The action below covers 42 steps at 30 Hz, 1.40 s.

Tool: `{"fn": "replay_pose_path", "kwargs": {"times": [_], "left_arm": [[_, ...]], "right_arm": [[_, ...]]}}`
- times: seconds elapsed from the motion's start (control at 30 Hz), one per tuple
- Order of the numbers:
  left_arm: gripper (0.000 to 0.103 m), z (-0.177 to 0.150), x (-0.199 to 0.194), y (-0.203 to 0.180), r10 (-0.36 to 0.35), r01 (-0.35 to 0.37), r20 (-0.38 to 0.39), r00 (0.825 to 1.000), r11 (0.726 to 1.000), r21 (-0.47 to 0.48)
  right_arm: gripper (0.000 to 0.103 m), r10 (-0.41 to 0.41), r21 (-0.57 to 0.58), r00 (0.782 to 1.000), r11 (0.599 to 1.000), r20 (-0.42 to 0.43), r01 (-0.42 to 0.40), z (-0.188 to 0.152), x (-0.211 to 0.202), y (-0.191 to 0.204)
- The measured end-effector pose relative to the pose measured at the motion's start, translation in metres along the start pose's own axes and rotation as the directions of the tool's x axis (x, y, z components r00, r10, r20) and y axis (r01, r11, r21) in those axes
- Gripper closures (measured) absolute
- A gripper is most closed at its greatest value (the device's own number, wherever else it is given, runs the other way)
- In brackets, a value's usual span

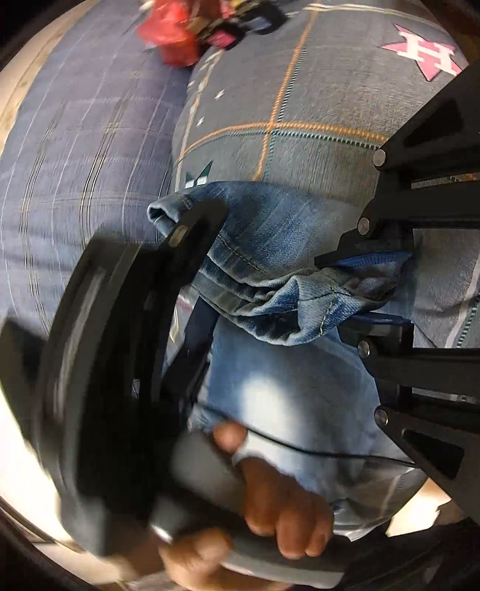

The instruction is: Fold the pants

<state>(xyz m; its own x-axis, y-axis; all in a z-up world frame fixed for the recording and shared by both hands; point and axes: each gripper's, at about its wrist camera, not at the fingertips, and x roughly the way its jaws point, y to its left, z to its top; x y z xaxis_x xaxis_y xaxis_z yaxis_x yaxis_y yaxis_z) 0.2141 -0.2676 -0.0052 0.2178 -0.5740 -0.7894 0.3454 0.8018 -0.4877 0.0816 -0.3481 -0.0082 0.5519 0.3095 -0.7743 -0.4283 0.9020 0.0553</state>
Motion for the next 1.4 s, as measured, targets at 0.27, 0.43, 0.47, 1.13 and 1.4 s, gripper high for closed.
{"fn": "replay_pose_path", "kwargs": {"times": [0.27,0.43,0.47,1.13,1.4], "left_arm": [[0.088,-0.022,-0.03,0.05,0.065,-0.063,0.034,0.997,0.997,-0.05],[0.083,-0.042,-0.042,0.082,0.089,-0.084,0.041,0.995,0.991,-0.1],[0.08,-0.045,-0.039,0.089,0.111,-0.108,0.026,0.993,0.988,-0.106],[0.067,-0.05,-0.072,0.077,0.1,-0.096,0.118,0.988,0.994,-0.046],[0.082,-0.051,-0.025,0.1,0.125,-0.112,0.093,0.988,0.985,-0.135]], "right_arm": [[0.081,-0.012,-0.157,0.999,0.988,-0.031,0.007,0.002,0.009,0.036],[0.08,0.013,-0.268,0.999,0.963,-0.047,-0.025,0.0,0.02,0.065],[0.08,0.015,-0.286,0.998,0.958,-0.06,-0.031,0.0,0.026,0.073],[0.044,0.086,0.228,0.996,0.97,0.01,-0.086,0.02,0.028,0.014],[0.045,0.134,0.17,0.984,0.979,-0.119,-0.113,-0.003,0.06,0.042]]}}
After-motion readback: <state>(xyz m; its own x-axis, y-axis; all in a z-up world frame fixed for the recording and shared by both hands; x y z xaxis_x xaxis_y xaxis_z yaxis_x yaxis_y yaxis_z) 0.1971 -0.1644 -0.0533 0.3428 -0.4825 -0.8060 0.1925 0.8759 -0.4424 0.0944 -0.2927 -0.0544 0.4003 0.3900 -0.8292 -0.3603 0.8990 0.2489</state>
